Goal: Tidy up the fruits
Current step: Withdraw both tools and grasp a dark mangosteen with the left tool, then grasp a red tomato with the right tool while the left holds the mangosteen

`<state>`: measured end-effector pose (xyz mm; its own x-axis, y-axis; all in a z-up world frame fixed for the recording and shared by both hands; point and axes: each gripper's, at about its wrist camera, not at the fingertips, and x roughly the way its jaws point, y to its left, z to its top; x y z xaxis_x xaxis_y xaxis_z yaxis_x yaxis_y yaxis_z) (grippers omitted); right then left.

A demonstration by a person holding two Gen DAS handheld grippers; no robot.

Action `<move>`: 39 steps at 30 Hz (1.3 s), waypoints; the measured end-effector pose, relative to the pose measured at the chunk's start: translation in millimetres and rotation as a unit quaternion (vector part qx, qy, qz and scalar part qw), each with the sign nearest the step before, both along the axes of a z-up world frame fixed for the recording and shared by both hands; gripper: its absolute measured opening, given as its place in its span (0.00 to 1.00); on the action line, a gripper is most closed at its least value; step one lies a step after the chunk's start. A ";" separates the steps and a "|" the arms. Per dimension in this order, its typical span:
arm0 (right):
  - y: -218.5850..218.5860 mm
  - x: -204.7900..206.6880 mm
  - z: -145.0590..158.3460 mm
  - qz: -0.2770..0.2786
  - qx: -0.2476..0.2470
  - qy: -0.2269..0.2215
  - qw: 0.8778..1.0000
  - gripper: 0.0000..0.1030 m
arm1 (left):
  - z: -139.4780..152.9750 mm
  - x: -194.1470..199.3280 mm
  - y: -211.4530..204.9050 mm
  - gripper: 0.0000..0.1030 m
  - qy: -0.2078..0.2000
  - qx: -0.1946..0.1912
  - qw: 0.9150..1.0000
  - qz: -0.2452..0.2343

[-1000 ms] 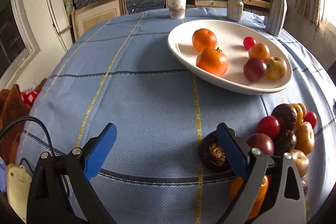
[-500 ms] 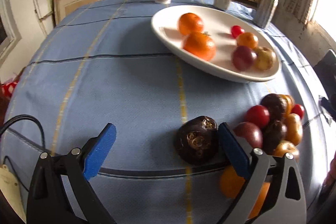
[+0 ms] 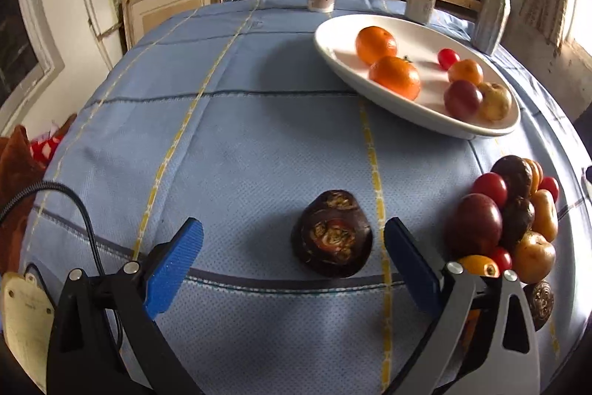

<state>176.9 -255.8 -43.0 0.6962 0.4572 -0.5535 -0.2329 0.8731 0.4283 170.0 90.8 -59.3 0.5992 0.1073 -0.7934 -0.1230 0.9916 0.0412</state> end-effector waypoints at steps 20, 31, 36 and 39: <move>22.5 13.3 -20.8 0.046 -0.063 0.049 0.996 0.54 | -3.6 -0.6 -3.1 0.42 0.004 -0.016 1.000 -0.005; 32.1 26.6 -33.7 0.067 -0.072 0.084 0.992 0.40 | -4.6 -0.3 -3.1 0.43 0.005 -0.013 1.000 -0.005; 37.3 28.5 -35.7 0.088 -0.067 0.086 0.990 0.29 | -4.7 -0.4 -2.9 0.43 0.005 -0.013 1.000 -0.005; 38.2 27.4 -34.8 0.087 -0.069 0.084 0.990 0.29 | -4.5 -0.5 -2.5 0.42 0.004 -0.016 1.000 -0.005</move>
